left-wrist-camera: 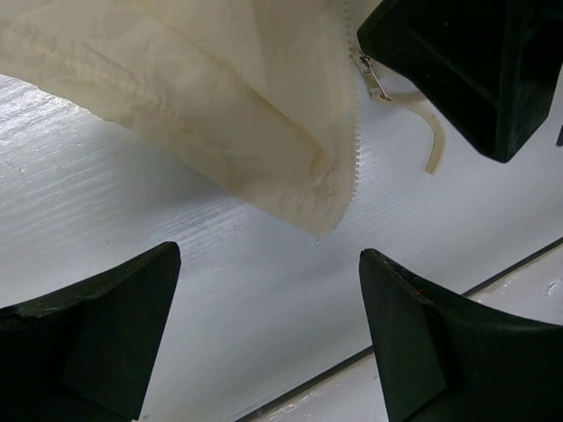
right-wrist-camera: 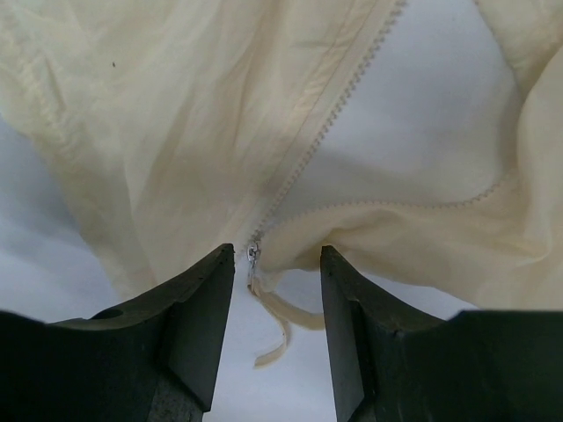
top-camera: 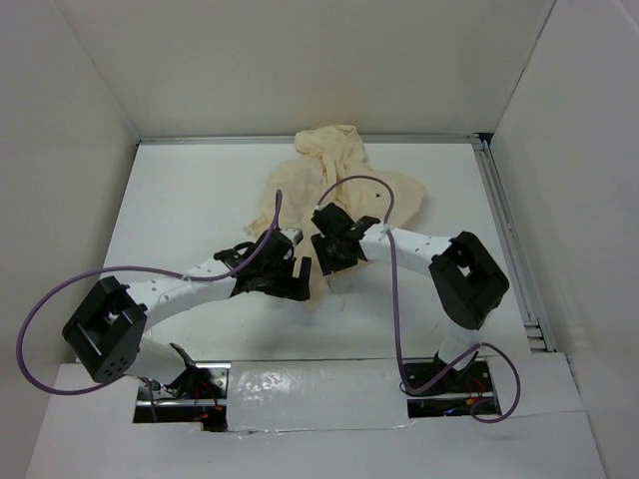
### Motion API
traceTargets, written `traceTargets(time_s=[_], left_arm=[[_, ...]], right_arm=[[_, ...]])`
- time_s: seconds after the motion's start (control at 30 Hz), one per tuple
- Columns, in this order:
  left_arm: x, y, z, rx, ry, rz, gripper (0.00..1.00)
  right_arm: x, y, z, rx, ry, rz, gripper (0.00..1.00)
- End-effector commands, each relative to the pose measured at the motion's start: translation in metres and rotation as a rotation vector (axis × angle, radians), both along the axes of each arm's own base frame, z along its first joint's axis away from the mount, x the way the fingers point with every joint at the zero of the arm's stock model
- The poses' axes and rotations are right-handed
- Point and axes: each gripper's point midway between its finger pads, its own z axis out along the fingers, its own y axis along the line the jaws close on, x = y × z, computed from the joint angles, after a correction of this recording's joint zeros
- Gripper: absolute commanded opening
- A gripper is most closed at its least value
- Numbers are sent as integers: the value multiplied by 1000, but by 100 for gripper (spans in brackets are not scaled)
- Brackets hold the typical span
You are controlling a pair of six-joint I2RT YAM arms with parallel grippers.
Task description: Zip up the jacket
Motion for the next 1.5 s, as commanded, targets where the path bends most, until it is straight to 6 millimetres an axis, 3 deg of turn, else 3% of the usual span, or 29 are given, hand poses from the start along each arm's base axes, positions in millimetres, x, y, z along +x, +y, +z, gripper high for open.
traceTargets(time_s=[0.0, 0.33, 0.6, 0.8, 0.93, 0.97, 1.1, 1.27, 1.37, 1.47], left_arm=[[4, 2, 11, -15, -28, 17, 95], [4, 1, 10, -16, -30, 13, 95], [6, 2, 14, -19, -42, 17, 94], [6, 2, 16, -21, -44, 17, 94], [5, 3, 15, -20, -41, 20, 94], [4, 3, 16, -22, -39, 21, 94], [5, 1, 17, -26, -35, 18, 93], [11, -2, 20, -10, -35, 18, 92], [13, -4, 20, -2, -32, 14, 92], [13, -5, 19, 14, -14, 13, 92]], right_arm=[[-1, 0, 2, -51, -12, 20, 51], [-18, -8, -14, -85, 11, 47, 51], [-18, -10, -34, -124, 18, 28, 48], [-27, -20, -49, -148, 41, 2, 34], [-36, -22, -55, -123, 56, -16, 11], [-37, -20, -55, -108, 58, -14, 0], [-39, -10, -38, -2, 25, -27, 0], [-22, 2, -4, 150, -41, -58, 4], [-24, -2, -9, 136, -30, -61, 19], [-29, -6, -20, 108, 1, -63, 27]])
